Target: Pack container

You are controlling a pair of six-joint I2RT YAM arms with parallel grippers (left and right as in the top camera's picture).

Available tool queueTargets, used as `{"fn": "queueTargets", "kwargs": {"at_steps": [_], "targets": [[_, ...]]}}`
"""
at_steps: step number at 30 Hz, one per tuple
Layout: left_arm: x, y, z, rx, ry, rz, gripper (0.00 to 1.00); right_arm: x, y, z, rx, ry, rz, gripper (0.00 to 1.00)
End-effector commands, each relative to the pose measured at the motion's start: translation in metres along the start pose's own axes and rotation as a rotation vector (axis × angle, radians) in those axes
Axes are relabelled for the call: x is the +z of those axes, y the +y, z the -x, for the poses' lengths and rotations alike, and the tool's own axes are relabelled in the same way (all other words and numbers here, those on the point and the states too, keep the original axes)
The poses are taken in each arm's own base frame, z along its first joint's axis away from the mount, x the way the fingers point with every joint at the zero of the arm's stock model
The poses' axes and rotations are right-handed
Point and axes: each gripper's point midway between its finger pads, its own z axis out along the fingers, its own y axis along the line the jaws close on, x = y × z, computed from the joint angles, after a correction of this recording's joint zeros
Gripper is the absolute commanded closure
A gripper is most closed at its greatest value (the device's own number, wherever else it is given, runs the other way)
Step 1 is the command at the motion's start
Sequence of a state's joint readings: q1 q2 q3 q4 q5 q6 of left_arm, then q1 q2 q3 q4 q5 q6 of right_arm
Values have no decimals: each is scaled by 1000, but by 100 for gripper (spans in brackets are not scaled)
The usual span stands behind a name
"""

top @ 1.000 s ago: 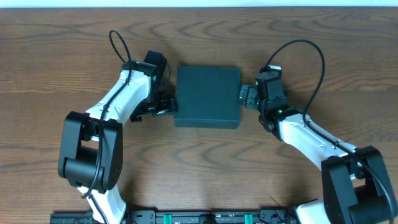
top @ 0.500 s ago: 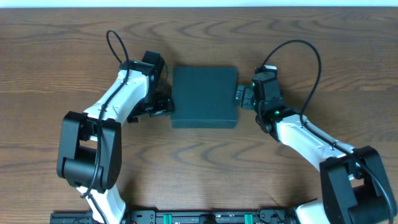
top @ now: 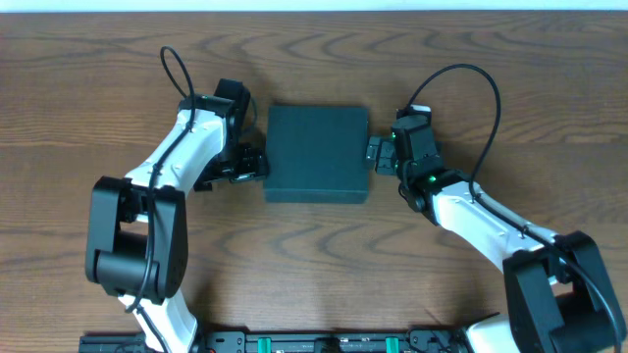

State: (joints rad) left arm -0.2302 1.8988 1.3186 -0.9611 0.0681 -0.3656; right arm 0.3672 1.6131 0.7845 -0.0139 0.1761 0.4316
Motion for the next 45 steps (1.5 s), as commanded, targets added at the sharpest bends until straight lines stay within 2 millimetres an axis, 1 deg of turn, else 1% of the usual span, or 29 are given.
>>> {"fn": "queueTargets", "kwargs": {"at_steps": [1,4,6,8,9,11,13,15,18,21,23,25,28,29,34,40,45], "targets": [[-26,-3,2,12,-76,-34,5,-19,19,14,-43,-39,49,1],[-56,0,3,11,-162,-51,5,-43,14,32,-55,-98,32,1],[-79,2,0,30,-220,-73,5,-65,14,42,-66,-131,47,1],[-101,5,-7,69,-271,-89,5,-92,12,49,-80,-162,58,1],[-115,7,-13,100,-303,-98,5,-109,10,52,-88,-180,64,1],[-134,11,-23,148,-347,-107,5,-135,5,55,-101,-204,72,1],[-152,16,-34,192,-393,-114,5,-160,-1,54,-110,-226,79,1],[-169,23,-49,221,-453,-129,5,-195,-9,48,-125,-258,93,1],[-186,31,-75,237,-540,-171,4,-242,-22,40,-140,-331,123,1],[-195,39,-99,240,-626,-218,5,-276,-36,27,-132,-387,144,1],[-201,46,-113,219,-688,-244,5,-291,-46,14,-127,-405,151,1],[-209,54,-125,189,-750,-267,5,-303,-54,4,-123,-421,157,1],[-220,58,-136,157,-802,-306,5,-313,-57,3,-113,-462,173,1],[-221,59,-138,158,-810,-308,5,-314,-57,3,-113,-465,174,1],[-212,63,-147,158,-763,-290,5,-312,-58,-1,-116,-450,168,1],[-210,64,-149,158,-753,-287,5,-303,-65,-19,-136,-366,137,1],[-210,64,-149,158,-753,-287,5,-294,-75,-43,-160,-265,100,1]]}}
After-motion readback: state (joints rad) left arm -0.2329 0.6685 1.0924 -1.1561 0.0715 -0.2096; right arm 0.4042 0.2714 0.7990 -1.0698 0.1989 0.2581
